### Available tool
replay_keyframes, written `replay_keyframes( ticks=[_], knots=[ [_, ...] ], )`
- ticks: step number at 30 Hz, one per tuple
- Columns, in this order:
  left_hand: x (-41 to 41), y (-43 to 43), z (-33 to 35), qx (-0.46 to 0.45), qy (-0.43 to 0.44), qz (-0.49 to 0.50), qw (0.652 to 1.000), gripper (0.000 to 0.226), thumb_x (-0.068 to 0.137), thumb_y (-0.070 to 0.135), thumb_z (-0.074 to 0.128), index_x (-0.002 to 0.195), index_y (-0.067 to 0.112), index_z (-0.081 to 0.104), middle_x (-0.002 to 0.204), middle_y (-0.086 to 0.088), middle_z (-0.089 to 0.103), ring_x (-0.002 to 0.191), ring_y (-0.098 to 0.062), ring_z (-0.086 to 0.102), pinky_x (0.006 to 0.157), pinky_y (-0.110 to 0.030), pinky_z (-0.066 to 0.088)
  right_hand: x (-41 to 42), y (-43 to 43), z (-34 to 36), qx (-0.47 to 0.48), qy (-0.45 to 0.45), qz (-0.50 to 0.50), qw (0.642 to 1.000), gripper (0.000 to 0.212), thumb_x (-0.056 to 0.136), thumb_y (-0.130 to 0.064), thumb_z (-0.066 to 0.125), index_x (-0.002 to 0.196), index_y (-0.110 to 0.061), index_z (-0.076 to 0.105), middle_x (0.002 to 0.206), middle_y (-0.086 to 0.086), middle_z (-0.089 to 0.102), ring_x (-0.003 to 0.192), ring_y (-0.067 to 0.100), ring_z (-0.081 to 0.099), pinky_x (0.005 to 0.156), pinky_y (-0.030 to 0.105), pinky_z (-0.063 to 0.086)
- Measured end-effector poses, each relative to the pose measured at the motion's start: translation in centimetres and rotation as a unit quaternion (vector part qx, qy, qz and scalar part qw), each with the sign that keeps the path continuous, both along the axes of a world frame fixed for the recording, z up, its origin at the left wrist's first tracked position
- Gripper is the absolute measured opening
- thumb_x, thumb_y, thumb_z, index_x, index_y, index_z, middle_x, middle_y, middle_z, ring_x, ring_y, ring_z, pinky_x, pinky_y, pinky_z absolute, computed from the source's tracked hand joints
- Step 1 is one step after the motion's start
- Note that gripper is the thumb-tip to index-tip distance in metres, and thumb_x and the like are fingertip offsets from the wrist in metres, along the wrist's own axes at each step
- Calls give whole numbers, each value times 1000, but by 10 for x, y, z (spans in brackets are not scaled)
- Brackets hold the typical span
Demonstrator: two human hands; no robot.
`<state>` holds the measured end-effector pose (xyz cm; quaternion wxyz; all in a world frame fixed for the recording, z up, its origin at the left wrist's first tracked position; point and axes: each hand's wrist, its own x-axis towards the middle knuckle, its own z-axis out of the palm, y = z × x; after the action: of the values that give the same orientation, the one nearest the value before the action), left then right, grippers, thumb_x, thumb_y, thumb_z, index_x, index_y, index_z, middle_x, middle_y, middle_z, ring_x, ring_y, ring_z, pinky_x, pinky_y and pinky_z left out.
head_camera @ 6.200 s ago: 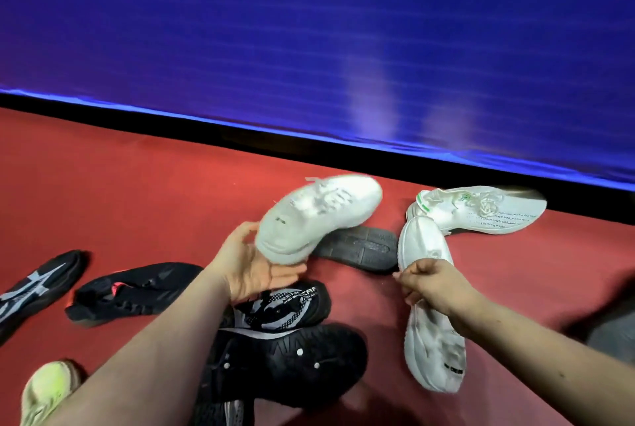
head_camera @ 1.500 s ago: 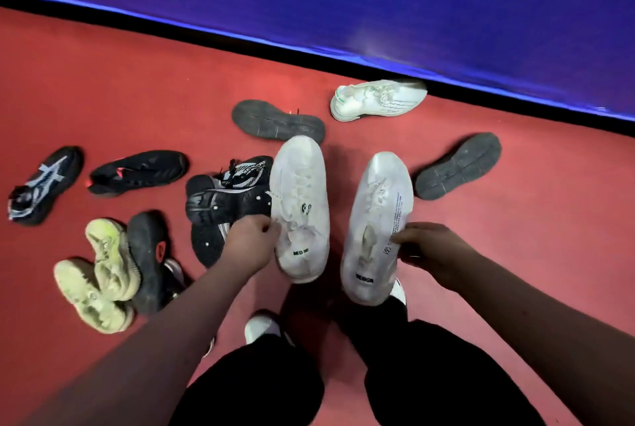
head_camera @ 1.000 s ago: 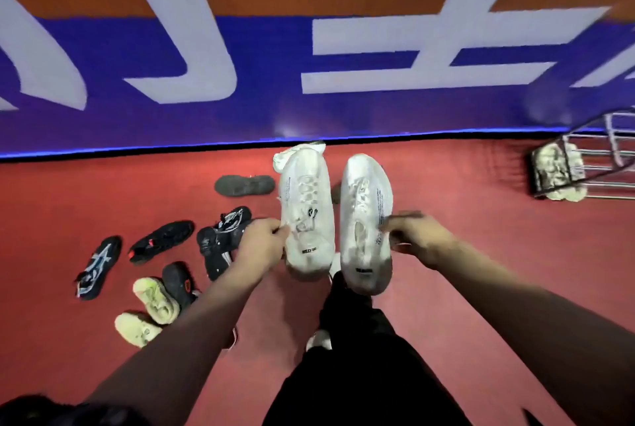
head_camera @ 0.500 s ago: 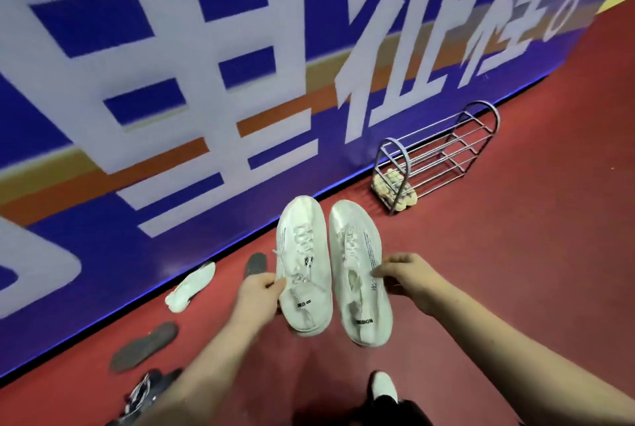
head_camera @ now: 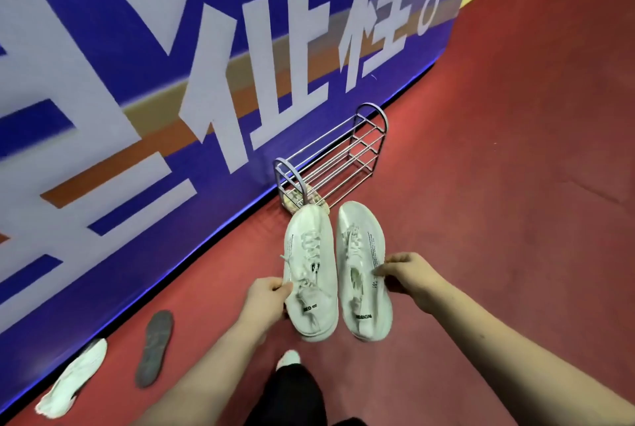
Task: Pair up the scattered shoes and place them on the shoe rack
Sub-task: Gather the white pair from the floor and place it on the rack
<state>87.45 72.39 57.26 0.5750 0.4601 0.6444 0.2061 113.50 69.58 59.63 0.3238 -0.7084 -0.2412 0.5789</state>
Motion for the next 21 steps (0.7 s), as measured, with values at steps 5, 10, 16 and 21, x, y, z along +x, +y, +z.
replay_keyframes(
  ticks=[5, 10, 16, 21],
  knots=[
    [50, 58, -36, -21, 22, -40, 999, 44, 89, 10, 58, 51, 18, 36, 46, 5, 30, 43, -11, 26, 44, -25, 22, 50, 48, -22, -33, 4, -41, 999, 14, 71, 1, 71, 85, 7, 69, 76, 17, 64, 70, 26, 56, 71, 36, 51],
    [99, 136, -93, -64, 36, -45, 996, 37, 78, 24, 64, 47, 17, 45, 53, -1, 36, 55, -13, 34, 56, -26, 28, 104, 140, -61, -74, -5, -28, 997, 26, 67, -5, 73, 86, 12, 67, 76, 16, 66, 68, 25, 57, 73, 37, 51],
    [163, 261, -161, -63, 77, -62, 993, 34, 85, 9, 63, 55, 14, 49, 50, 6, 34, 46, -3, 27, 50, -25, 23, 162, 282, -130, -132, -41, 20, 990, 32, 54, -14, 68, 78, 8, 64, 69, 12, 52, 66, 22, 45, 65, 35, 39],
    [204, 345, -230, -74, 105, -77, 989, 41, 85, 9, 63, 51, 16, 43, 45, 8, 29, 40, -3, 26, 46, -21, 22, 194, 376, -180, -152, -80, 50, 984, 17, 71, 1, 62, 58, -10, 59, 48, -2, 48, 46, 15, 41, 50, 25, 35]
  ],
)
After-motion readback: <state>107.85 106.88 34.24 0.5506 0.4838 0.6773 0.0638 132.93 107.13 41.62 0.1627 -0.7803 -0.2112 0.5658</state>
